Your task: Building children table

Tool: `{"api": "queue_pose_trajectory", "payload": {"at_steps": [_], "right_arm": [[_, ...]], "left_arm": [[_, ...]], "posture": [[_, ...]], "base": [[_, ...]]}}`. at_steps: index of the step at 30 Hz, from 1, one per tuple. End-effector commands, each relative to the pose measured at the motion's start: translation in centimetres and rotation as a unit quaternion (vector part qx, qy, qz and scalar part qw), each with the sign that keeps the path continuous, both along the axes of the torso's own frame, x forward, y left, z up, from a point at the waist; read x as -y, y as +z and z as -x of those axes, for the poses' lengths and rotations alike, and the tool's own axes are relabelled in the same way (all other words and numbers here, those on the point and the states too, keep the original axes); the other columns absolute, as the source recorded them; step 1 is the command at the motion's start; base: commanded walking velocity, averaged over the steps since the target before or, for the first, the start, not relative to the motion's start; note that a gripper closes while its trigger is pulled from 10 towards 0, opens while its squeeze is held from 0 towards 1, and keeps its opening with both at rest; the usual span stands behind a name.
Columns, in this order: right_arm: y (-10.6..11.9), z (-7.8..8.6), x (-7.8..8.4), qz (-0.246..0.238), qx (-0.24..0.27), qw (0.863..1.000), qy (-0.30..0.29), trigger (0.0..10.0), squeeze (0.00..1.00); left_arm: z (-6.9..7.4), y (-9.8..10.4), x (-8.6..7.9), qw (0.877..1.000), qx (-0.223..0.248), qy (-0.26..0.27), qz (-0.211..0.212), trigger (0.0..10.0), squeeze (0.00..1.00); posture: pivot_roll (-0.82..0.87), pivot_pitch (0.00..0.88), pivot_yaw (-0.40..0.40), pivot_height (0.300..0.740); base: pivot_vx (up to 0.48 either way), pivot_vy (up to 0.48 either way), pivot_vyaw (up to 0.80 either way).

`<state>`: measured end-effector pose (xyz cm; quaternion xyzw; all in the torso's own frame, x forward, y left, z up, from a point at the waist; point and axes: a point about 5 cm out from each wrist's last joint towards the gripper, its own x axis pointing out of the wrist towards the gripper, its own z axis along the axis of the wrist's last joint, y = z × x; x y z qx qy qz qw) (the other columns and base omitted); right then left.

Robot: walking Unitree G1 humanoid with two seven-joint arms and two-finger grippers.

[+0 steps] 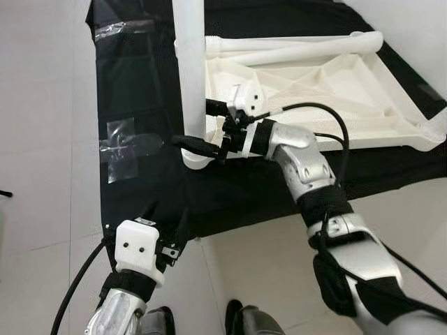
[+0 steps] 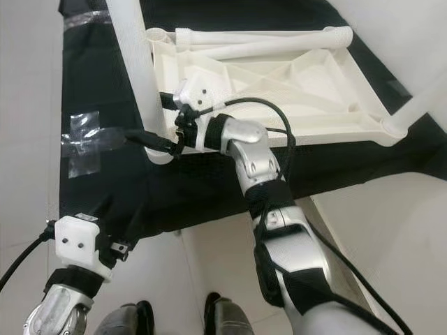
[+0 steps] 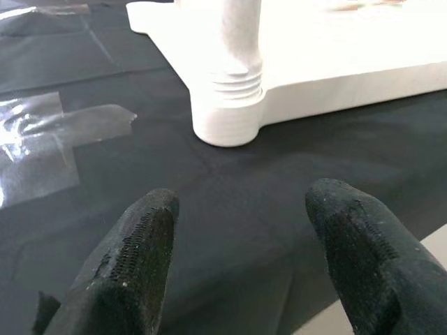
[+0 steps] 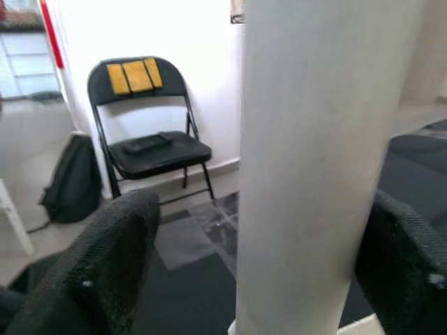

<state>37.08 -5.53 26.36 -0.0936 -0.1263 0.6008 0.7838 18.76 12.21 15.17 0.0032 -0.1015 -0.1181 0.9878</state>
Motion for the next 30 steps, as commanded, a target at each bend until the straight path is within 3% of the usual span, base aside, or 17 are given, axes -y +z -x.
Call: {"api": "queue_pose_trajectory", "payload": {"at_steps": [1,10,16,18,19,20,21,22,24,25,26,30], "right_arm": [[-0.1,0.5,-1.1,0.003,-0.002,0.999,0.054,0.0,0.00],[-0.3,0.5,-1.4,0.042,0.001,0.995,0.094,0.0,0.00],[-0.6,0.3,-0.9,0.043,0.005,0.996,0.083,0.0,0.00],[-1.7,-0.2,-0.3,0.033,0.001,0.999,0.010,0.0,0.00],[-1.7,-0.2,-0.3,0.033,0.001,0.999,0.010,0.0,0.00],[-3.2,-0.3,-0.2,0.031,-0.022,0.998,-0.050,0.0,0.00],[-5.5,-0.4,-0.2,0.023,-0.047,0.987,-0.151,0.0,0.00],[-8.9,0.5,0.1,0.021,-0.096,0.959,-0.265,0.0,0.00],[-8.9,0.5,0.1,0.021,-0.096,0.959,-0.265,0.0,0.00],[-11.1,1.9,0.0,0.018,-0.126,0.936,-0.328,0.0,0.00],[-12.2,2.9,-0.2,0.018,-0.139,0.925,-0.354,0.0,0.00],[-12.4,3.2,-1.0,0.013,-0.149,0.925,-0.351,0.0,0.00]], "left_arm": [[0.3,-0.8,0.0,1.000,-0.020,0.004,-0.001,10.0,0.00],[0.4,-1.0,-0.1,1.000,-0.022,0.001,-0.006,10.0,0.00],[0.4,-1.0,-0.1,1.000,-0.023,0.001,-0.006,10.0,0.00],[0.3,-1.1,0.0,1.000,-0.024,0.000,-0.006,10.0,0.00],[0.3,-1.1,0.0,1.000,-0.024,0.000,-0.006,10.0,0.00],[0.3,-1.1,0.0,1.000,-0.025,-0.001,-0.005,10.0,0.00],[0.3,-1.2,0.0,1.000,-0.025,-0.001,-0.006,10.0,0.00],[0.3,-1.1,-0.1,1.000,-0.026,-0.002,-0.007,10.0,0.00],[0.3,-1.1,-0.1,1.000,-0.026,-0.002,-0.007,10.0,0.00],[0.2,-1.1,-0.2,1.000,-0.025,-0.002,-0.008,10.0,0.00],[0.2,-1.2,-0.2,1.000,-0.026,-0.002,-0.008,10.0,0.00],[0.0,-1.2,-0.3,1.000,-0.026,-0.001,-0.008,10.0,0.00]], "posture": [[0.22,0.245,-0.099,0.740],[0.22,0.240,-0.087,0.740],[0.21,0.243,-0.089,0.740],[0.21,0.244,-0.092,0.740],[0.21,0.244,-0.092,0.740],[0.20,0.245,-0.103,0.740],[0.21,0.244,-0.112,0.740],[0.21,0.255,-0.105,0.740],[0.21,0.255,-0.105,0.740],[0.21,0.259,-0.097,0.740],[0.20,0.248,-0.097,0.740],[0.20,0.233,-0.094,0.740]], "base": [[0.000,0.000,0.00],[0.000,0.000,0.00],[0.000,0.000,0.00],[0.000,0.000,0.00],[0.000,0.000,0.00],[0.000,0.000,0.00],[0.000,0.000,0.00],[0.000,0.000,0.00],[0.000,0.000,0.00],[0.000,0.000,0.00],[0.000,0.000,0.00],[0.000,0.000,0.00]]}}
